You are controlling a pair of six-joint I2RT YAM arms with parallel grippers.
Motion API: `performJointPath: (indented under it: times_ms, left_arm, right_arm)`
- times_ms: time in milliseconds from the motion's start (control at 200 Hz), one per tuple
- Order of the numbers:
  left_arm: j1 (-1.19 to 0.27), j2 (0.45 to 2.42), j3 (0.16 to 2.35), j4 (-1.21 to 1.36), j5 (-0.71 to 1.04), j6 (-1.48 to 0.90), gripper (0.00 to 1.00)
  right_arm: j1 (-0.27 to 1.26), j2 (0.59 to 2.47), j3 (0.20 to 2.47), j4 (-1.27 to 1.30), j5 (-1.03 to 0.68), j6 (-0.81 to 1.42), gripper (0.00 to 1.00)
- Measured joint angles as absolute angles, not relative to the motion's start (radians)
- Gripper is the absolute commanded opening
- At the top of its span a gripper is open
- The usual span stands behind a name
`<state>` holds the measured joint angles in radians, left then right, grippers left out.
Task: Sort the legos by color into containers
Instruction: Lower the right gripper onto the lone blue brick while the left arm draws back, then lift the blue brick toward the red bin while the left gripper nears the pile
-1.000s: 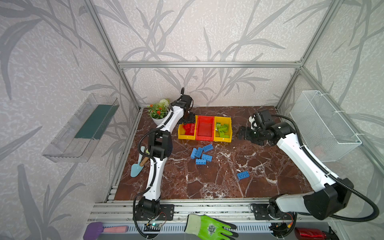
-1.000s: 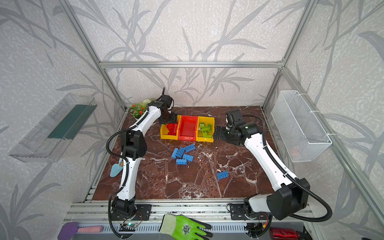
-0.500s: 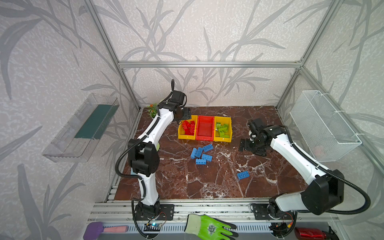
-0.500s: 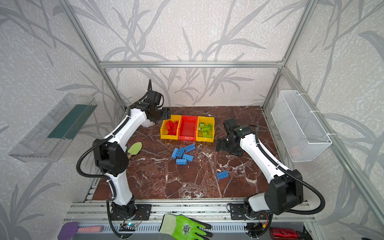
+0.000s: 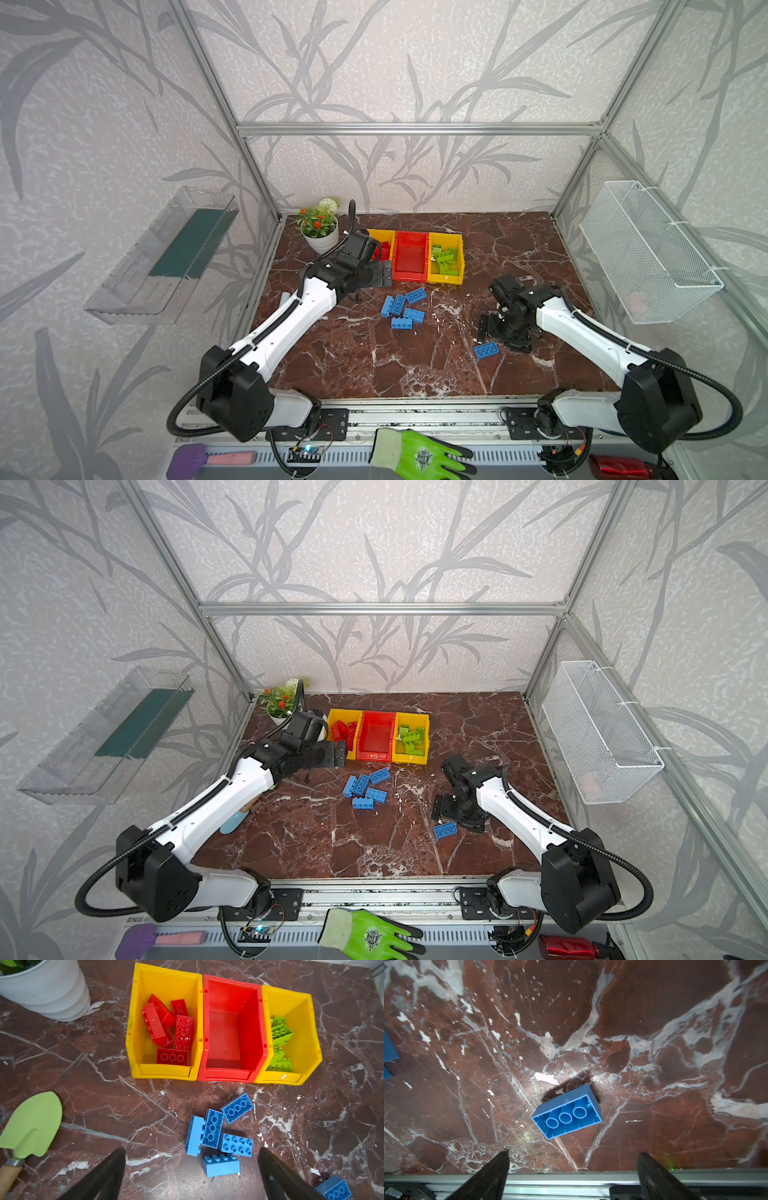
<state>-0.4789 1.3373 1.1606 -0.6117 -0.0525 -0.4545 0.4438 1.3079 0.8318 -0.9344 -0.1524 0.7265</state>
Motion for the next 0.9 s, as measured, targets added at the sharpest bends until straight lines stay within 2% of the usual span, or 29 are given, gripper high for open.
performJointPath:
  times_ms: [280,655,815,900]
  left_arm:
    - [-0.484,1.261,1.088,-0.587,-0.055,-0.501,0.99]
    - [-0.485,1.241,1.089,-0.593,-0.067,-0.478,0.99]
    - [-0.485,1.240,1.090,-0.596,-0.079,-0.460,0.99]
    - [-0.485,1.242,1.093,-0.599,-0.081,-0.447,0.99]
  right_arm:
    - [0.459,1.271,0.684,-0.782,-0.211,0.866,0.93]
    - [0.464,1.332,0.661,-0.625,-0.216,0.978,0.85]
    - [0.467,1.402,0.695,-0.617,-0.210,0.981,0.70]
    - [0.479,1.439,0.724,-0.617,-0.200,0.974,0.57]
